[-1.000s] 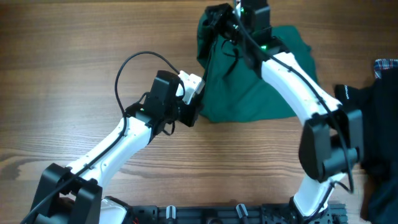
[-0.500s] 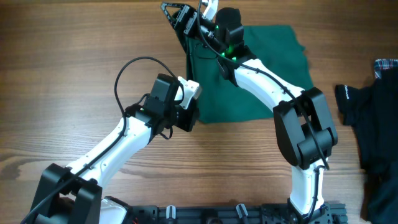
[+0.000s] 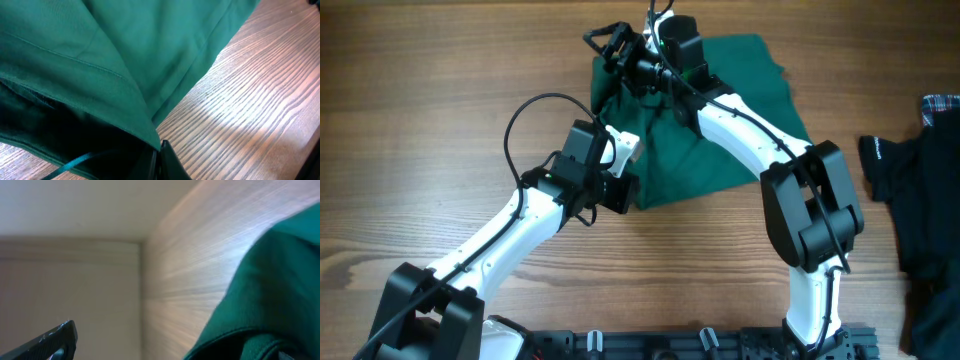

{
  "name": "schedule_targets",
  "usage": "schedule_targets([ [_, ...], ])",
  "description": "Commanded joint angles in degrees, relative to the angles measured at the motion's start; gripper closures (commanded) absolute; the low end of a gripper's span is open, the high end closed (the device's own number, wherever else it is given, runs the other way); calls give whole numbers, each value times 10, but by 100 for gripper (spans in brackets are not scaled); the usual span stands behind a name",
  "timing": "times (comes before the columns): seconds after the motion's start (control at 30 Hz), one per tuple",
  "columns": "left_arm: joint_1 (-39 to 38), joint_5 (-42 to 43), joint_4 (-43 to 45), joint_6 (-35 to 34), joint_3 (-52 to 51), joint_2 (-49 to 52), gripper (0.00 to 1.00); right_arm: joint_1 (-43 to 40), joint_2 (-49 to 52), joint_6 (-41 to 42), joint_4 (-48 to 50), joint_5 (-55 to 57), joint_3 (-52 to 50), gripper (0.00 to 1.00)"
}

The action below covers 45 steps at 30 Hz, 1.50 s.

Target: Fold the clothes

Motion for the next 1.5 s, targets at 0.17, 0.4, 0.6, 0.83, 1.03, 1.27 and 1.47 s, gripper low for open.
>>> schedule_targets([
  [0.17,-2,7,10,-6,0,-3,96,-4,1,-290,-126,-8,26,1],
  [0.4,-1,7,36,-15,0,-3,96,-4,1,-511,-284,115,113,0],
  [0.6,28,7,82,-117,0,-4,96,-7,-1,-650,-466,244,222,0],
  [0.83,37,-19,71,-171,0,-4,96,-25,-12,-649,-647,275,257,0],
  [1.03,37,-32,-4,-173,0,2,96,-43,-12,-649,-705,275,257,0],
  [1.27,36,7,-65,-175,0,16,34,-63,-12,-651,-732,275,257,0],
  [1.47,64,38,-91,-174,47,-23,19,-70,-12,-651,-742,275,257,0],
])
